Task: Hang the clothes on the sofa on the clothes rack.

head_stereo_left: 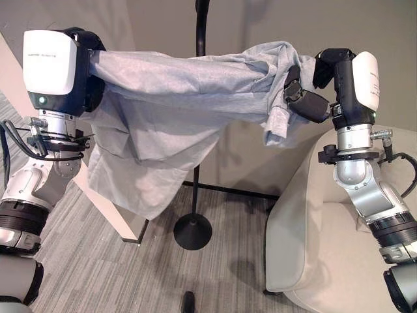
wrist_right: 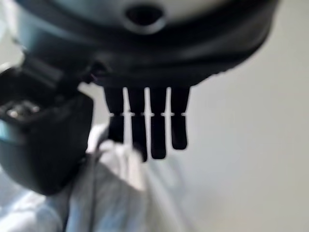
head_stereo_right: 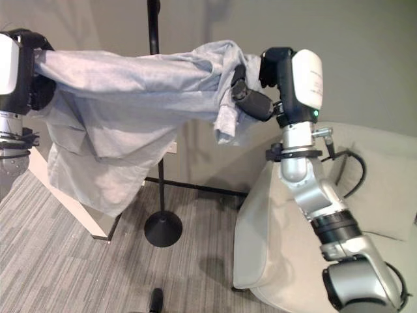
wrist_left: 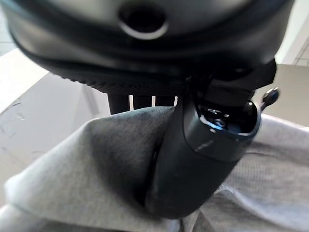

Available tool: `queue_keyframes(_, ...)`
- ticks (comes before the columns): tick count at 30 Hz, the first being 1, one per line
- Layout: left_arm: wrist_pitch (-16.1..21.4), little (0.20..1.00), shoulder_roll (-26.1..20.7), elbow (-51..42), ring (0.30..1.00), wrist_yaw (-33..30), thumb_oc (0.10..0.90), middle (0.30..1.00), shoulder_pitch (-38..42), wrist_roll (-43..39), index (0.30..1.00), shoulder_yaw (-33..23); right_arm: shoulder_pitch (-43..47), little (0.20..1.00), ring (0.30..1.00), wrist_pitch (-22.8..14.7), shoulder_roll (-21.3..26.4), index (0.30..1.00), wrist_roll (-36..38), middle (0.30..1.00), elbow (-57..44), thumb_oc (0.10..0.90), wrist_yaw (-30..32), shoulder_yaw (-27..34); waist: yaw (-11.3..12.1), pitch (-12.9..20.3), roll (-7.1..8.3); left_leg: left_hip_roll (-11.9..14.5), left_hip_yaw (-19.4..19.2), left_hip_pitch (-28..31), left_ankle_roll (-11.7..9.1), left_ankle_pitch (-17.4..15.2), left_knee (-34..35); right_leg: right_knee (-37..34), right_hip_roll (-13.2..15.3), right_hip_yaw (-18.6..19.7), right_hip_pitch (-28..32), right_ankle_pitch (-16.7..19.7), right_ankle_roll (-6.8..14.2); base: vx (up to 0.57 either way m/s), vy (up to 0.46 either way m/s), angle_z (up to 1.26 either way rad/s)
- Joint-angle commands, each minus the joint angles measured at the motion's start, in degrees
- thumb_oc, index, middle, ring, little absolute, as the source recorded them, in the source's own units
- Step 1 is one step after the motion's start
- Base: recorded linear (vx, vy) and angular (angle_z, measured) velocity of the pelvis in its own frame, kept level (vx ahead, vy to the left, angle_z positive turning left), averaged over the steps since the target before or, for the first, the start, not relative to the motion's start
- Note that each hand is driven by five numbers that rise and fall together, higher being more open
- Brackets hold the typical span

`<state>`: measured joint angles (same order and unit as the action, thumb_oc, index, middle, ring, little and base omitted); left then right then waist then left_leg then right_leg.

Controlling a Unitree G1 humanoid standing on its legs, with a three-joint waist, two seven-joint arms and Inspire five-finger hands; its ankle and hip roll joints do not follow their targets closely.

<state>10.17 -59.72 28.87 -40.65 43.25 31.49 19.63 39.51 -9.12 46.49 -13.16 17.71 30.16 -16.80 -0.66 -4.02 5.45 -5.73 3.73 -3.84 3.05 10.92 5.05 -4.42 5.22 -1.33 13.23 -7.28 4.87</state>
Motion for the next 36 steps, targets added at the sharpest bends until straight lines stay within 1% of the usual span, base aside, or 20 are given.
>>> queue_keyframes(1, -3.5, 0.300, -3.9, 3.7, 0.300, -3.3, 0.400, 0.300, 6.8, -5.1, 0.300, -5.1, 3.4, 0.300, 0.300, 1.3, 4.9, 0.300, 2.9, 0.300, 1.0, 0.400, 4.8, 6.0, 0.9, 8.6, -2.27, 6.5, -0.3, 3.3, -5.3, -10.0, -2.2, 3.8, -4.0, -1.5, -5.6, 0.5, -1.1, 0.04, 0.089, -0.05)
queue_keyframes(6, -3.4, 0.300, -4.5, 7.6, 0.300, -2.6, 0.400, 0.300, 9.2, -6.8, 0.300, -2.8, 4.9, 0.300, 0.300, 1.9, 6.5, 0.300, 4.1, 0.300, 4.9, 0.400, 4.6, 4.9, 0.6, 9.4, -2.55, 6.1, -0.9, 4.3, -4.8, -10.9, -2.1, 3.6, -3.5, -1.2, -5.4, 0.7, -0.5, 0.03, 0.055, -0.08)
queue_keyframes(8, -2.8, 0.300, -4.4, 11.0, 0.300, -1.7, 0.400, 0.300, 11.1, -7.9, 0.300, -0.1, 6.6, 0.300, 0.300, 1.8, 7.4, 0.300, 4.8, 0.300, 7.8, 0.400, 3.9, 3.0, 0.5, 9.5, -2.60, 6.0, -1.1, 4.5, -4.7, -11.2, -2.2, 3.6, -3.3, -1.1, -5.4, 0.8, -0.3, 0.03, 0.053, -0.10)
queue_keyframes(9, -2.7, 0.300, -4.6, 14.6, 0.300, -0.9, 0.400, 0.300, 13.2, -8.7, 0.300, 3.0, 8.8, 0.300, 0.300, 1.8, 8.6, 0.300, 5.3, 0.300, 10.8, 0.400, 3.2, 0.4, 0.4, 9.8, -2.74, 5.9, -1.1, 4.8, -4.6, -11.4, -2.2, 3.5, -3.2, -1.0, -5.3, 1.0, -0.1, 0.03, 0.044, -0.03)
queue_keyframes(11, -2.6, 0.300, -4.6, 16.6, 0.300, -0.7, 0.400, 0.300, 15.9, -9.7, 0.300, 5.1, 11.1, 0.300, 0.300, 1.8, 9.0, 0.300, 6.0, 0.300, 12.6, 0.400, 2.8, -1.5, 0.2, 9.7, -2.80, 5.9, -1.4, 5.0, -4.6, -11.5, -2.1, 3.3, -3.0, -0.9, -5.5, 1.2, 0.1, 0.03, 0.049, -0.01)
queue_keyframes(13, -2.4, 0.300, -4.6, 17.2, 0.300, -0.3, 0.400, 0.300, 17.2, -10.3, 0.300, 6.3, 12.4, 0.300, 0.300, 1.9, 9.3, 0.300, 6.1, 0.300, 13.1, 0.400, 2.5, -2.6, 0.1, 9.8, -2.91, 5.9, -1.6, 5.0, -4.5, -11.5, -1.9, 3.2, -2.9, -0.8, -5.7, 1.3, 0.3, 0.02, 0.036, -0.07)
queue_keyframes(15, -1.9, 0.300, -5.5, 17.2, 0.300, 0.7, 0.400, 0.300, 20.5, -10.4, 0.300, 9.4, 13.8, 0.300, 0.300, 1.9, 9.5, 0.300, 5.8, 0.300, 13.2, 0.400, 2.0, -4.4, -0.2, 9.8, -3.66, 5.8, -1.9, 5.1, -4.5, -11.6, -1.6, 3.1, -2.7, -0.7, -6.0, 1.5, 0.6, 0.03, 0.057, -0.09)
queue_keyframes(18, -1.7, 0.300, -6.6, 11.1, 0.300, 0.6, 0.400, 0.300, 21.8, -9.3, 0.300, 9.2, 11.9, 0.300, 0.300, 1.6, 8.6, 0.300, 5.4, 0.300, 8.9, 0.400, 0.3, -3.6, -0.2, 9.7, -4.22, 5.4, -2.1, 5.5, -4.2, -11.7, -1.0, 3.1, -2.4, -0.4, -6.2, 1.7, 0.9, 0.03, 0.041, -0.06)
queue_keyframes(19, -1.7, 0.300, -7.6, 3.6, 0.300, 0.5, 0.400, 0.300, 19.1, -7.5, 0.300, 5.6, 6.6, 0.858, 0.858, 0.9, 6.8, 0.858, 6.7, 0.858, 1.9, 0.772, -1.4, 0.5, -0.2, 9.7, -4.46, 5.3, -2.3, 5.2, -4.0, -11.4, -1.0, 3.0, -2.2, -0.3, -6.5, 2.2, 0.9, 0.02, 0.021, -0.07)
queue_keyframes(20, -1.7, 0.300, -8.1, -0.4, 0.300, 0.8, 0.400, 0.300, 16.0, -6.3, 0.300, 2.6, 2.2, 0.900, 0.900, 0.5, 5.9, 0.900, 6.9, 0.900, -2.3, 0.800, -2.8, 3.3, -0.2, 9.9, -4.54, 5.2, -2.4, 5.4, -4.0, -11.5, -1.0, 3.0, -2.1, -0.4, -6.4, 2.1, 0.9, 0.00, 0.000, 0.00)
queue_keyframes(22, 0.3, 0.300, -9.4, -12.8, 0.300, 1.9, 0.400, 0.300, 2.9, -2.7, 0.300, -8.5, -11.8, 0.900, 0.900, -2.1, 2.4, 0.900, 9.1, 0.900, -11.2, 0.800, -8.0, 10.2, 0.6, 9.7, -3.97, 5.1, -2.1, 5.5, -3.9, -11.6, -0.8, 2.8, -1.9, -0.8, -6.3, 2.1, 0.9, 0.04, -0.033, -0.09)
queue_keyframes(23, 0.6, 0.300, -10.0, -17.6, 0.300, 2.4, 0.400, 0.300, -3.9, -1.4, 0.300, -14.6, -18.1, 0.900, 0.900, -1.8, 2.3, 0.900, 9.5, 0.900, -14.2, 0.800, -10.8, 12.5, 0.8, 9.9, -3.91, 5.1, -2.1, 5.7, -3.9, -11.7, -0.8, 2.6, -1.9, -0.9, -6.0, 2.0, 0.8, 0.03, -0.043, -0.07)
queue_keyframes(25, 1.2, 0.300, -9.6, -21.9, 0.300, 3.2, 0.400, 0.300, -12.2, -0.9, 0.300, -22.1, -25.3, 0.900, 0.900, -1.6, 1.3, 0.900, 11.5, 0.900, -17.0, 0.800, -14.8, 14.5, 0.9, 9.5, -3.77, 5.2, -2.0, 5.7, -4.0, -11.6, -0.7, 2.5, -2.0, -1.3, -6.1, 1.9, 0.7, -0.03, -0.062, -0.02)
queue_keyframes(26, 2.0, 0.300, -8.7, -25.4, 0.300, 3.9, 0.400, 0.300, -18.2, -0.6, 0.300, -26.8, -30.0, 0.900, 0.900, -2.4, 0.4, 0.900, 15.7, 0.900, -19.3, 0.800, -18.2, 15.8, 1.1, 9.1, -3.44, 5.3, -1.8, 5.6, -4.2, -11.4, -0.7, 2.5, -2.2, -1.6, -6.1, 1.9, 0.5, -0.06, -0.072, -0.08)
queue_keyframes(28, 3.0, 0.300, -6.1, -29.8, 0.300, 4.8, 0.400, 0.300, -24.3, -1.8, 0.300, -32.0, -32.6, 0.900, 0.900, -3.3, -1.0, 0.900, 20.8, 0.900, -21.6, 0.800, -21.4, 15.5, 1.2, 8.8, -3.32, 5.5, -1.5, 5.4, -4.4, -11.1, -0.7, 2.6, -2.4, -1.9, -6.3, 1.9, 0.3, -0.08, -0.067, 0.07)
queue_keyframes(29, 3.8, 0.300, -3.6, -33.0, 0.300, 5.2, 0.400, 0.300, -26.5, -3.5, 0.300, -34.0, -32.9, 0.900, 0.900, -3.5, -2.8, 0.900, 24.9, 0.900, -22.7, 0.800, -24.7, 12.4, 1.6, 8.4, -3.24, 5.6, -1.3, 5.2, -4.5, -10.9, -0.8, 2.5, -2.4, -2.1, -6.3, 1.9, 0.1, -0.10, -0.060, 0.16)
queue_keyframes(31, 4.7, 0.300, -1.8, -36.4, 0.300, 5.4, 0.400, 0.300, -26.4, -3.8, 0.300, -33.8, -32.1, 0.900, 0.900, -4.1, -5.9, 0.900, 26.5, 0.900, -22.4, 0.800, -25.7, 8.3, 2.1, 8.1, -3.51, 5.6, -0.9, 5.0, -4.6, -10.7, -0.9, 2.3, -2.5, -2.3, -6.3, 2.0, -0.1, -0.07, -0.049, 0.12)
queue_keyframes(34, 5.7, 0.300, -0.7, -38.7, 0.300, 4.8, 0.400, 0.300, -26.2, -3.9, 0.300, -33.1, -30.2, 0.900, 0.900, -6.3, -13.2, 0.900, 24.2, 0.900, -19.2, 0.800, -25.0, 2.5, 3.0, 7.5, -4.34, 5.5, -0.1, 4.5, -4.6, -10.2, -1.1, 2.0, -2.6, -3.0, -6.1, 1.9, -0.3, -0.05, -0.020, 0.20)
queue_keyframes(35, 6.6, 0.300, 0.4, -40.9, 0.300, 4.5, 0.400, 0.300, -26.5, -3.4, 0.300, -32.4, -30.0, 0.900, 0.900, -7.1, -15.6, 0.900, 23.2, 0.900, -18.5, 0.800, -25.5, -0.5, 3.6, 7.2, -5.01, 5.4, 0.5, 4.2, -4.6, -9.8, -1.0, 1.8, -2.5, -3.8, -6.0, 1.8, -0.4, -0.04, 0.007, 0.27)
queue_keyframes(36, 6.8, 0.300, 0.8, -41.6, 0.300, 4.4, 0.400, 0.300, -26.8, -3.2, 0.300, -32.6, -30.0, 0.900, 0.900, -7.5, -16.1, 0.900, 23.2, 0.900, -18.6, 0.800, -26.2, -1.4, 3.7, 7.1, -5.23, 5.3, 0.8, 4.1, -4.7, -9.6, -1.0, 1.8, -2.6, -4.2, -6.0, 1.7, -0.4, -0.05, 0.014, 0.38)
